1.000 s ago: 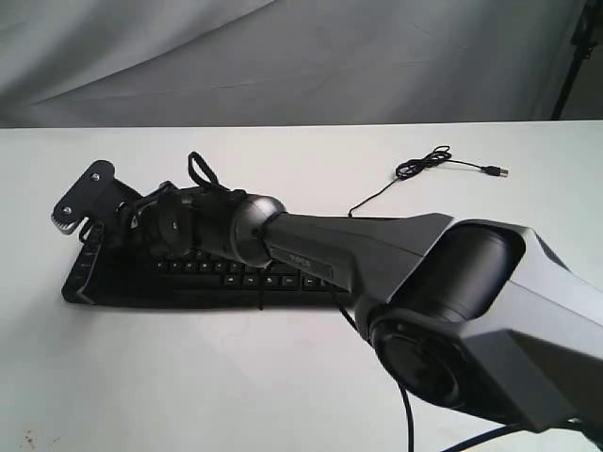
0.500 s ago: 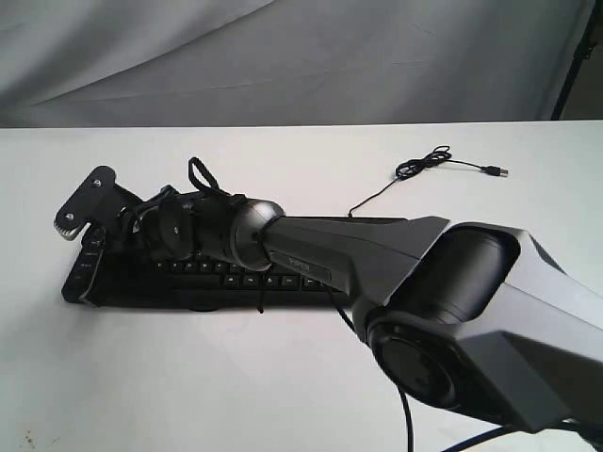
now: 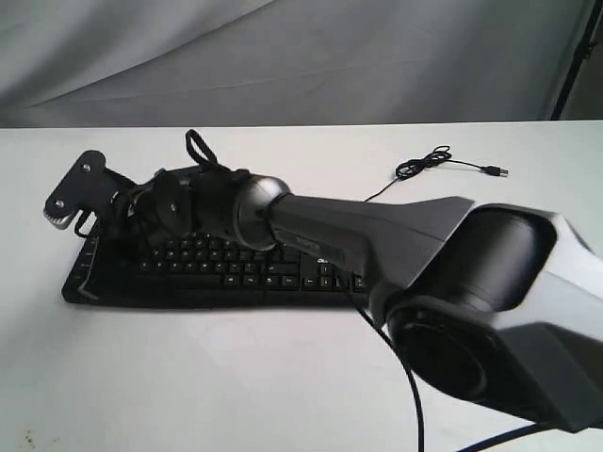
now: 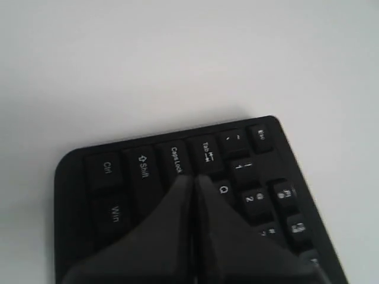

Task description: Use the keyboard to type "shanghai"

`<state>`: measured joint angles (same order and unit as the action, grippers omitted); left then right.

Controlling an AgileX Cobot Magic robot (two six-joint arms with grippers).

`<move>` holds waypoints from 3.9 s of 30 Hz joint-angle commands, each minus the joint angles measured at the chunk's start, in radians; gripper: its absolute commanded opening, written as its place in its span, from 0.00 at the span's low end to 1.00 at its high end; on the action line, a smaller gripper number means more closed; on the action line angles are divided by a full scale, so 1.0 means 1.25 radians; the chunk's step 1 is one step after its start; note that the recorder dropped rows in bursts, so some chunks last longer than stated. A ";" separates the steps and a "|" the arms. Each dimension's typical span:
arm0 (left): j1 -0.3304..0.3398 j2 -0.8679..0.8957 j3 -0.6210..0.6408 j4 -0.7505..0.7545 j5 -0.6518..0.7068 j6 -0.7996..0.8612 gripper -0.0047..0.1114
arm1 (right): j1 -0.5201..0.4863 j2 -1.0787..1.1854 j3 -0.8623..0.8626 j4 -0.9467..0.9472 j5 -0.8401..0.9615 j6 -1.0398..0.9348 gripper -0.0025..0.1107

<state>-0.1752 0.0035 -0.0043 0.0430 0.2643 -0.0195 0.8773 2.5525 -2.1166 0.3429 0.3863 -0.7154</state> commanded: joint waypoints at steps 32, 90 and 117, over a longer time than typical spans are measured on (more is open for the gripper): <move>-0.003 -0.003 0.003 0.001 -0.004 -0.002 0.04 | -0.118 -0.205 0.409 0.011 -0.143 0.080 0.02; -0.003 -0.003 0.003 0.001 -0.004 -0.002 0.04 | -0.095 -0.829 0.987 -0.015 -0.295 0.206 0.02; -0.003 -0.003 0.003 0.001 -0.004 -0.002 0.04 | -0.093 -1.246 1.352 0.018 -0.420 0.272 0.02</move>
<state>-0.1752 0.0035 -0.0043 0.0430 0.2643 -0.0195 0.7567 1.0343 -0.4340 0.3685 -0.1265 -0.3777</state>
